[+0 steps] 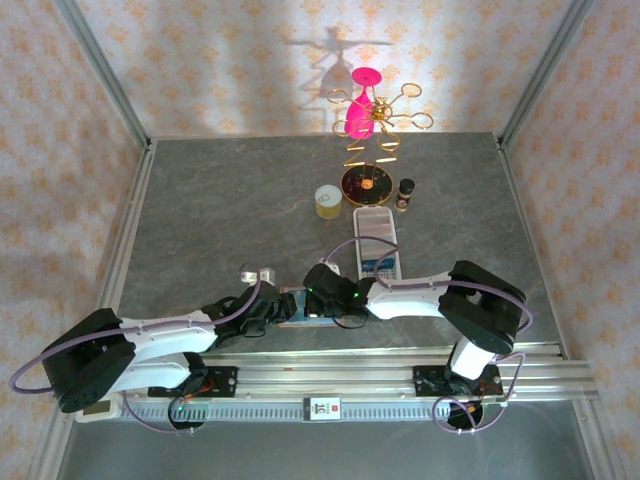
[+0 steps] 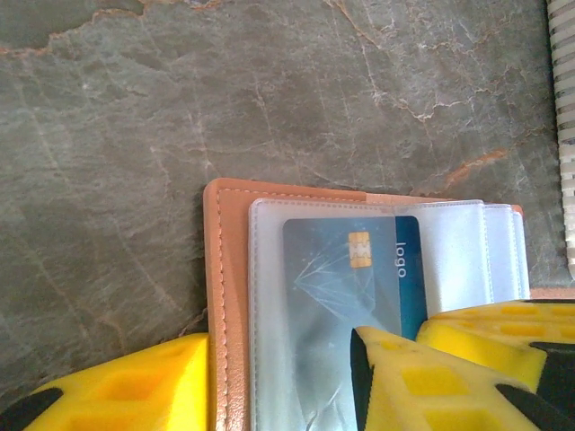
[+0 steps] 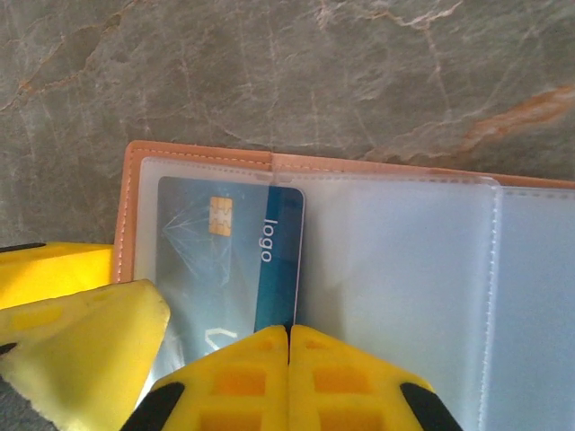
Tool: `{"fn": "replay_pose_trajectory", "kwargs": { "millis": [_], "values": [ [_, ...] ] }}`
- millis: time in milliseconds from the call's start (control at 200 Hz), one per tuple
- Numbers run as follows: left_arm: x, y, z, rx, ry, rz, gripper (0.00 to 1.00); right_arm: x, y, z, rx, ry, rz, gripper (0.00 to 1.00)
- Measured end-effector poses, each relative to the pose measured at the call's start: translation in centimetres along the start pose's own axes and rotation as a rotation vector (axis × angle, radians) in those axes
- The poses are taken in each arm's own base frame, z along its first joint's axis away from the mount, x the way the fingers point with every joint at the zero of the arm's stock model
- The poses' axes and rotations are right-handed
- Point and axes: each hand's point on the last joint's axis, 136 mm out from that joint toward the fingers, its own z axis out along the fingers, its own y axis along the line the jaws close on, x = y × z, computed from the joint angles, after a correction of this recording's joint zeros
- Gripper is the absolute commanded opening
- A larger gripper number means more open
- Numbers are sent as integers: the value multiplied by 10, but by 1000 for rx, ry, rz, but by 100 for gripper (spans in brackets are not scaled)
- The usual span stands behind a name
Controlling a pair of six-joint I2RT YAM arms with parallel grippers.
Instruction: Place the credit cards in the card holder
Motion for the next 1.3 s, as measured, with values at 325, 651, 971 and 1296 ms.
{"fn": "replay_pose_trajectory", "kwargs": {
  "millis": [325,651,971,1296],
  "values": [
    [0,1,0,5,-3,-1,39,1,11,2,-51,10,27,5],
    [-1,8,3,-33,-17,11,27,-9,19,-26,-104,-48,46,19],
    [-2,9,4,-44,-20,17,27,-4,-11,-50,-59,-94,82,36],
    [-2,9,4,-44,-20,21,26,8,-21,-37,-58,-63,112,35]
  ]
}}
